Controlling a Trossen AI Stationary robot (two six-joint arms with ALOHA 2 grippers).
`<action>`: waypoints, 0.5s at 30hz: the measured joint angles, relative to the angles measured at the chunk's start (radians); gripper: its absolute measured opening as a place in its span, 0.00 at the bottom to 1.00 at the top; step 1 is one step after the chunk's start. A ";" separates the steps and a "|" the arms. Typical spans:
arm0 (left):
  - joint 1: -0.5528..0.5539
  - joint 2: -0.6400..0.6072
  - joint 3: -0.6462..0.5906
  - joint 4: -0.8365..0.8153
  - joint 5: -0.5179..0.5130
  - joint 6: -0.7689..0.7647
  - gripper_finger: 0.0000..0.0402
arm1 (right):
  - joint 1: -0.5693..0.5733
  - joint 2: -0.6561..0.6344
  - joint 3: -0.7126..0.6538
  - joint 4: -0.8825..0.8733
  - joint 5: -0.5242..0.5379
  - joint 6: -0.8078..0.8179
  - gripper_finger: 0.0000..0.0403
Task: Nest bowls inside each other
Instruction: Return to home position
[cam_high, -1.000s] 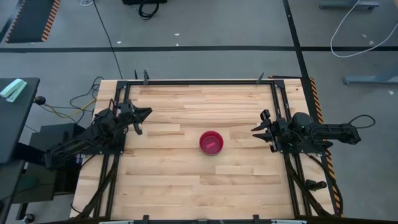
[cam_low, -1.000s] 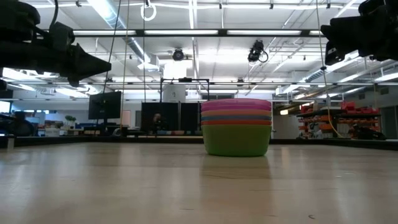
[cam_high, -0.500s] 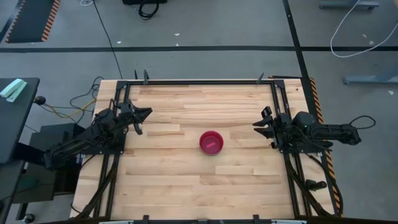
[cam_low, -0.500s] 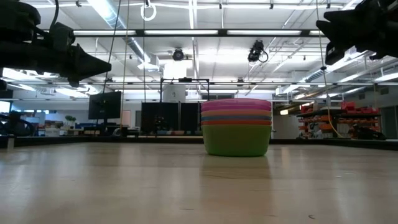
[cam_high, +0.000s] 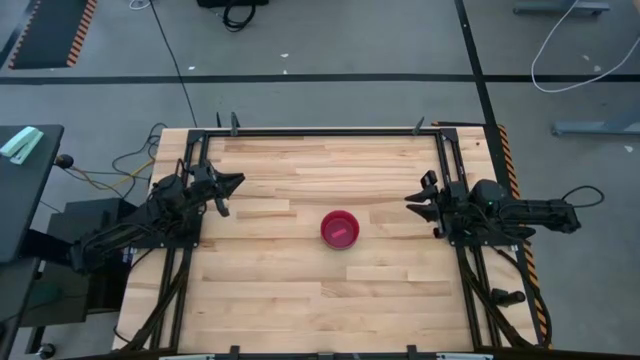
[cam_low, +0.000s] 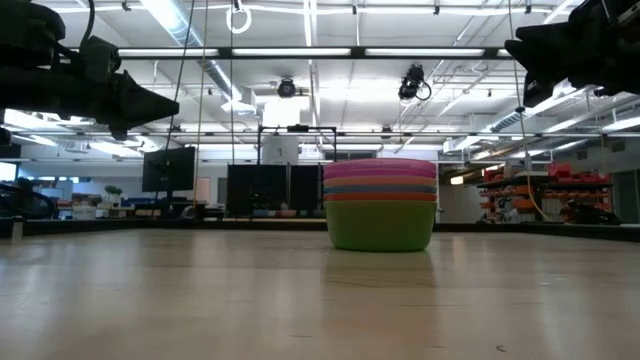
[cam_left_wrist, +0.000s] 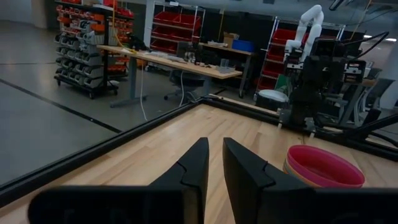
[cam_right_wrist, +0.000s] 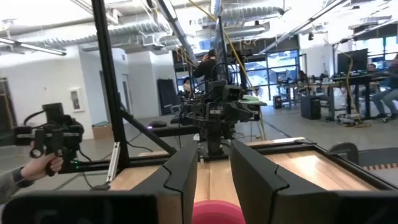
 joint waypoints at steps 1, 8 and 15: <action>0.000 0.000 0.000 0.000 0.000 0.000 0.13 | 0.000 0.000 0.000 -0.001 0.009 -0.002 0.26; 0.000 0.000 0.000 0.000 0.000 0.000 0.15 | 0.000 0.000 0.000 -0.044 0.021 -0.098 0.26; 0.000 0.000 0.000 0.000 0.001 0.000 0.16 | 0.000 0.000 0.000 -0.193 0.040 -0.115 0.26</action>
